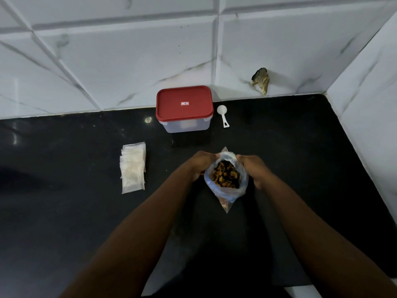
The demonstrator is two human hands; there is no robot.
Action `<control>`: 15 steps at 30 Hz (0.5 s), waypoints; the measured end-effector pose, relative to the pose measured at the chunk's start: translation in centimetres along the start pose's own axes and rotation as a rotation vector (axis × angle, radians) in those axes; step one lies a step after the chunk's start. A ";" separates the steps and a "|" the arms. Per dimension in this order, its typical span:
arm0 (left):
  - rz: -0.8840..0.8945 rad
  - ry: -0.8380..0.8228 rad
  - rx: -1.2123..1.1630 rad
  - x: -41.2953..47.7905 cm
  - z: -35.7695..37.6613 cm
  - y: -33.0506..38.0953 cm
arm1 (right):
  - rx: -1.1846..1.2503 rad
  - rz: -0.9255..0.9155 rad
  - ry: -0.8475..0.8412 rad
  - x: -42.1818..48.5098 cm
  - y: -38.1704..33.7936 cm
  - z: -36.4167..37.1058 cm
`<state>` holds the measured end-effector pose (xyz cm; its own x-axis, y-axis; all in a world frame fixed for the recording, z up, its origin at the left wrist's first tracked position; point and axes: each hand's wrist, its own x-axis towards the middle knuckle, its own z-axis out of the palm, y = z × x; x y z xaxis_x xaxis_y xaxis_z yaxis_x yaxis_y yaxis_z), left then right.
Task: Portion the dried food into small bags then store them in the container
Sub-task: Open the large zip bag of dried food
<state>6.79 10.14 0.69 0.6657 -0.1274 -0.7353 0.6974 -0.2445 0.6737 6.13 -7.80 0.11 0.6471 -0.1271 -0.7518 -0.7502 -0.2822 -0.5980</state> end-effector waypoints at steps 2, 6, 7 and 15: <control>0.033 0.065 0.020 0.0 0.2 -0.4 | 0.000 -0.092 0.026 0.2 0.6 0.2; 0.140 0.149 -0.029 -0.5 0.6 -1.7 | 0.013 -0.229 0.076 -0.1 2.0 -0.3; 0.162 0.169 -0.069 -0.6 0.6 -2.4 | 0.028 -0.242 0.088 -0.4 2.4 -0.4; 0.256 0.208 -0.605 -3.0 3.1 -8.5 | 0.513 -0.346 -0.009 -2.9 6.0 0.7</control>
<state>-2.00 9.58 -3.02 0.8244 0.0921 -0.5585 0.4965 0.3561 0.7916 -0.35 -8.44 -1.54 0.8649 -0.1014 -0.4916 -0.4687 0.1877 -0.8632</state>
